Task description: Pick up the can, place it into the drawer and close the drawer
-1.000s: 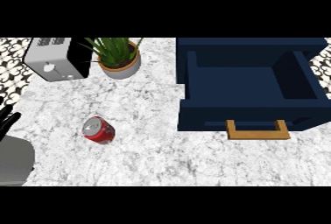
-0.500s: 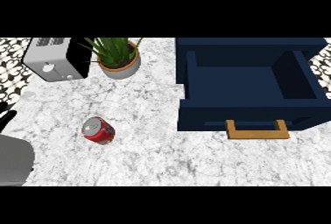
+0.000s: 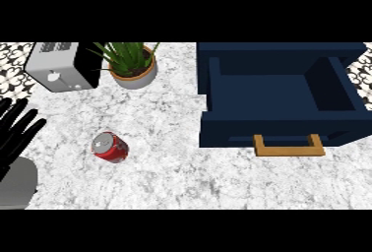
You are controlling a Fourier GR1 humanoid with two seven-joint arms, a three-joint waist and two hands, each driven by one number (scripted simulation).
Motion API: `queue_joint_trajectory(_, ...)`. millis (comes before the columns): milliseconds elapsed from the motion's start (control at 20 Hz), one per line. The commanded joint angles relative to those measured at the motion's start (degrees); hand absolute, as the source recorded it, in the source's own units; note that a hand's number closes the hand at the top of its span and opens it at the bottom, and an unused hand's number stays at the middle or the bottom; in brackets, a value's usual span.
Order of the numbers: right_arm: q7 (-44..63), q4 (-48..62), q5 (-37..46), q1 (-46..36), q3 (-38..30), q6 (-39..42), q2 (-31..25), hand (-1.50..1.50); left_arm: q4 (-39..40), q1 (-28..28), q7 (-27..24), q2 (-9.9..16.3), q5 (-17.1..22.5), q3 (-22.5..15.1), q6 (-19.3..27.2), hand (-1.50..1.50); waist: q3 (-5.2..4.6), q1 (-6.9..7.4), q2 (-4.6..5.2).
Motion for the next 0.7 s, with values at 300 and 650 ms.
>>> queue_joint_trajectory(300,4.6,-4.5,-5.4,2.0,-5.3,3.5,-0.2,-1.50,13.0,-4.2,-8.7,-6.0,-11.7,-6.2,-0.6,-1.50,-0.02,-0.11,0.03)
queue_joint_trajectory(650,0.8,-1.5,-4.1,3.2,-7.3,8.6,3.4,-1.50,18.9,-6.4,-11.5,-6.3,-15.5,-7.0,-1.2,-1.50,-0.01,-0.09,0.02)
